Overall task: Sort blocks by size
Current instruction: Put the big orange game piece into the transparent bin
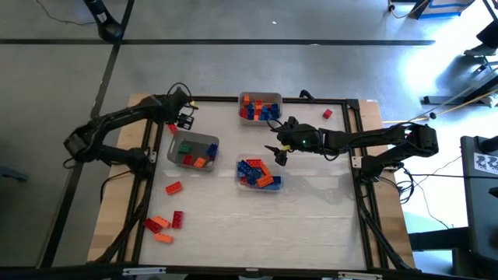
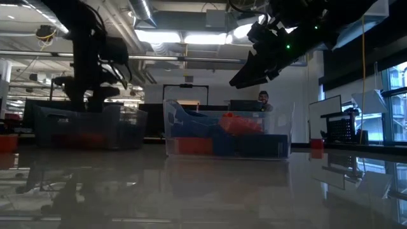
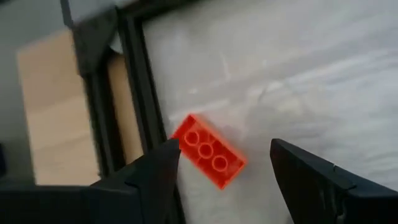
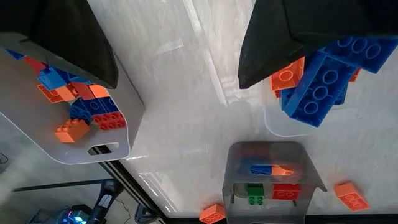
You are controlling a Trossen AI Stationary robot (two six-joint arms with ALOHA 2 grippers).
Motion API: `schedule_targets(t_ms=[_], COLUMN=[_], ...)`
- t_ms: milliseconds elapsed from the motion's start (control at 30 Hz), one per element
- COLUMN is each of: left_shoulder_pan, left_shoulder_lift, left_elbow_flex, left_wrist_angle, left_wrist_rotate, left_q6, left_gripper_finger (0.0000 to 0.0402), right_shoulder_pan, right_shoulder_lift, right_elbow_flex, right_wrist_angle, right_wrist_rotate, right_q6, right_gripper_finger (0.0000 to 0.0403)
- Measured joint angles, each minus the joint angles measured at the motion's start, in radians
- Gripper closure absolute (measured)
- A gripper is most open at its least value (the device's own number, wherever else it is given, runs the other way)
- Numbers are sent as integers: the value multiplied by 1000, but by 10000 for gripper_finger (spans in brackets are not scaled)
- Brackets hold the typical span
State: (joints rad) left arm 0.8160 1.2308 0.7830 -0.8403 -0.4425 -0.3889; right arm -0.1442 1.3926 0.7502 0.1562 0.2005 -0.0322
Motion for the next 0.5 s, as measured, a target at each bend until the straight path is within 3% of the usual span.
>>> schedule_targets(t_ms=[267,500], left_shoulder_pan=[45,49], left_shoulder_lift=[140,233], left_elbow_flex=[0,0], left_wrist_angle=[-28,8], left_wrist_rotate=[58,44], left_q6=[-14,-28], left_gripper_finger=[160,160], right_shoulder_pan=[0,0], right_shoulder_lift=[0,0], right_elbow_flex=[0,0], right_wrist_angle=[3,6], right_wrist_rotate=[0,-1], right_q6=[-2,-2], right_gripper_finger=[72,72])
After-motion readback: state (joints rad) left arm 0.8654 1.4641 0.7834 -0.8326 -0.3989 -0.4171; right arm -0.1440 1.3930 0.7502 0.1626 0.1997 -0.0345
